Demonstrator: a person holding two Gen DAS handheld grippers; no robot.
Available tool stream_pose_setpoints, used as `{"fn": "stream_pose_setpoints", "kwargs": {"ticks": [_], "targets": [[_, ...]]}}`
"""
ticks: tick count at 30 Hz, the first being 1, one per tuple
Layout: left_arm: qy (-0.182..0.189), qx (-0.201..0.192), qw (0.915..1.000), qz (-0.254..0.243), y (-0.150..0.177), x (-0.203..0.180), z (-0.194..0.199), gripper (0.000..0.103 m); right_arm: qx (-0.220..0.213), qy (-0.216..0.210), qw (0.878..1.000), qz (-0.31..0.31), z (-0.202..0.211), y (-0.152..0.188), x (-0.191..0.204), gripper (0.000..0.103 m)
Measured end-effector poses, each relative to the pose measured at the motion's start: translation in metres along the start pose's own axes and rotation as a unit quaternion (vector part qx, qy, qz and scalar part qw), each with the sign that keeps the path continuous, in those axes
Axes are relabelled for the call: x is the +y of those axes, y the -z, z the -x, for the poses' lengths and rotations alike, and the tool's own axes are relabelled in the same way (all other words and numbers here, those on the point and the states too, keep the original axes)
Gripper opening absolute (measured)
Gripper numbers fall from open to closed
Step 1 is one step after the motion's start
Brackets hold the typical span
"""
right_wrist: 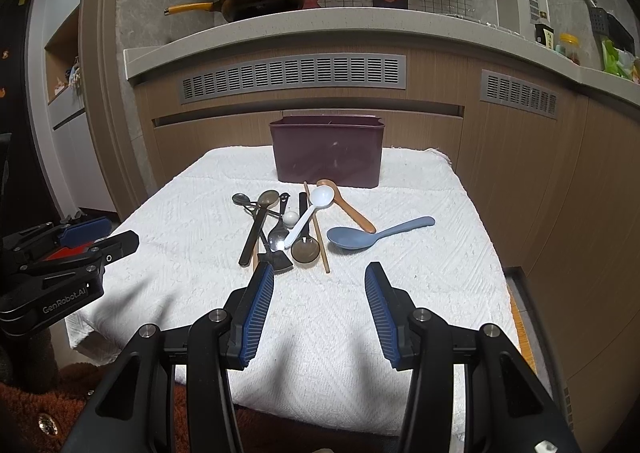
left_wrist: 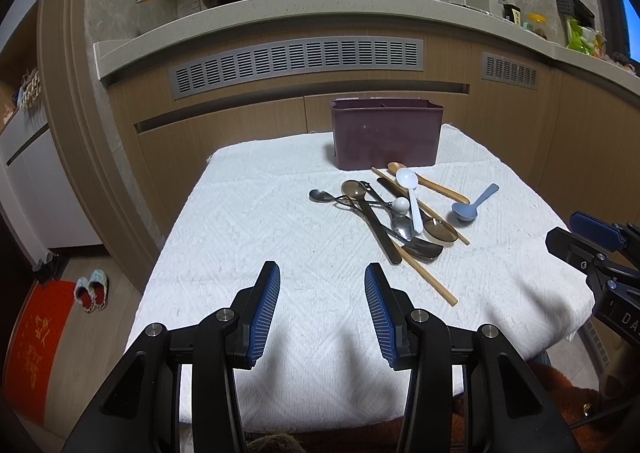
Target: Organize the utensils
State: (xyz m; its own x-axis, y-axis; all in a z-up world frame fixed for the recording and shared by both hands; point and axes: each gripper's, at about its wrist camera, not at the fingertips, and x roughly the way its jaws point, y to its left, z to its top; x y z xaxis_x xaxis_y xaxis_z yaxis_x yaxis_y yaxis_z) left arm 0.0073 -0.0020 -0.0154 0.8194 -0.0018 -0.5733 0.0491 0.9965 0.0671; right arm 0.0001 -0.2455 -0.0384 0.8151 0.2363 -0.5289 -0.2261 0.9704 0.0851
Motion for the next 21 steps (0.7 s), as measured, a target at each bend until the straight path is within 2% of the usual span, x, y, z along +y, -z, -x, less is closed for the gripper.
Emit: {"fn": "stream_pose_setpoints", "kwargs": {"ticks": [9,15,21], "targets": [[0.001,0.005,1.0000,-0.003,0.000,-0.001,-0.001,0.045,0.003,-0.002,1.000,-0.002,-0.001,0.000,-0.001,0.045],[0.028,0.019,0.9994,-0.013,-0.012,0.000,-0.014,0.045,0.009,-0.004,1.000,0.004,-0.009,-0.004,-0.007,0.045],[0.055,0.022,0.9982,0.013,-0.034,0.009,-0.040,0.045,0.004,0.000,0.999,0.037,-0.027,-0.015,-0.010,0.045]]}}
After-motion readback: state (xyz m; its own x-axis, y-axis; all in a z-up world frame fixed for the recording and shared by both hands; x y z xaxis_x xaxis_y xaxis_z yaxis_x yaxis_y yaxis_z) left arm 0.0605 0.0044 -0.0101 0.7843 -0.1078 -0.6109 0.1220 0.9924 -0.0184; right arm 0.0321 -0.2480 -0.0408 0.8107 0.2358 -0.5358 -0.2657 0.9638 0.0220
